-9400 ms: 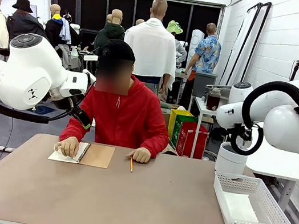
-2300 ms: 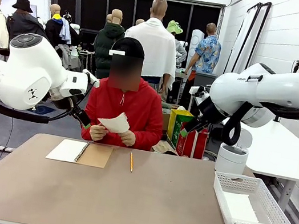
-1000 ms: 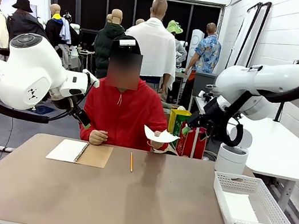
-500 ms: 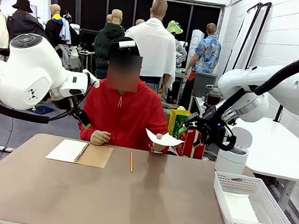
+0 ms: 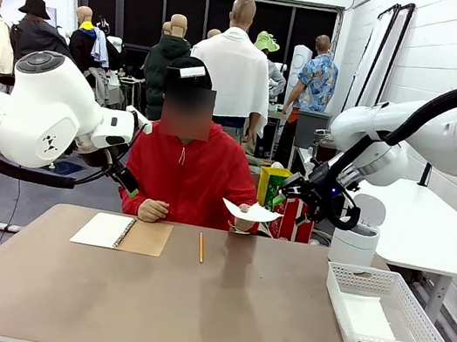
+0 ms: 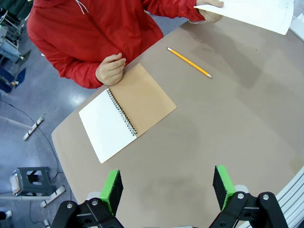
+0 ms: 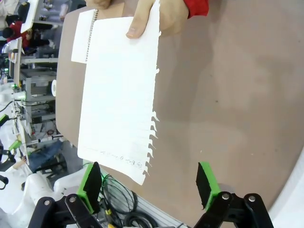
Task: Sort the paper based on its condition.
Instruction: If a person hands you a paper, place it in the Organizing basket , and if it's crumpled, put it in the Trash can.
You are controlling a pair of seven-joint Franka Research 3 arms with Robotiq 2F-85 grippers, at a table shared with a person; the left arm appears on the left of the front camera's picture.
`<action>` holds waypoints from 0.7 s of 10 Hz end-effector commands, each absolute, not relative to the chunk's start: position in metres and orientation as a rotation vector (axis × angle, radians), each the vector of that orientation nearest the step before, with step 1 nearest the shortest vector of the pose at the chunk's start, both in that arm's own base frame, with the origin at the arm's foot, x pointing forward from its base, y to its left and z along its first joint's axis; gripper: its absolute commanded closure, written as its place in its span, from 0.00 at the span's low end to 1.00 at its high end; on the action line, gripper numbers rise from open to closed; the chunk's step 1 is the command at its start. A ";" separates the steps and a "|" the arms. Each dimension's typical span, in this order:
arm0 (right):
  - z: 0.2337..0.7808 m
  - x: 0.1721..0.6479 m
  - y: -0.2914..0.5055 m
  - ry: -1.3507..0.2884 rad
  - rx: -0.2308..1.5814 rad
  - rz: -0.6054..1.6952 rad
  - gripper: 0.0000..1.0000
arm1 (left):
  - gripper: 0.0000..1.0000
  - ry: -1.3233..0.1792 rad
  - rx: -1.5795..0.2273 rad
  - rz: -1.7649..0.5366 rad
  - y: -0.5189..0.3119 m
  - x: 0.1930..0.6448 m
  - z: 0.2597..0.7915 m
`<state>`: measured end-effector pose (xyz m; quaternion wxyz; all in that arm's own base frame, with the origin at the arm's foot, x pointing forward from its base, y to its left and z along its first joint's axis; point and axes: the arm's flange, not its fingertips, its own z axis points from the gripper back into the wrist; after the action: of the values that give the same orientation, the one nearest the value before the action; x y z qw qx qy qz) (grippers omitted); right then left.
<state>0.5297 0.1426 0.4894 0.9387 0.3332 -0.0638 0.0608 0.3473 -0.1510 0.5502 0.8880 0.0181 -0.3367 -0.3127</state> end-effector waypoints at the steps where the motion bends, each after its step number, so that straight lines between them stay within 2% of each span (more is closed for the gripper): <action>1: 0.489 0.530 0.143 -0.130 0.680 0.125 0.00 | 0.00 -0.700 0.038 -0.650 -0.151 0.347 0.550; 7: 0.443 0.597 0.135 0.209 0.950 -0.064 0.00 | 0.00 -0.700 0.038 -0.650 -0.151 0.347 0.550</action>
<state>0.5781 0.1347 0.4373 0.9004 0.4293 0.0703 -0.0023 0.3473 -0.1511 0.5503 0.8880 0.0181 -0.3367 -0.3128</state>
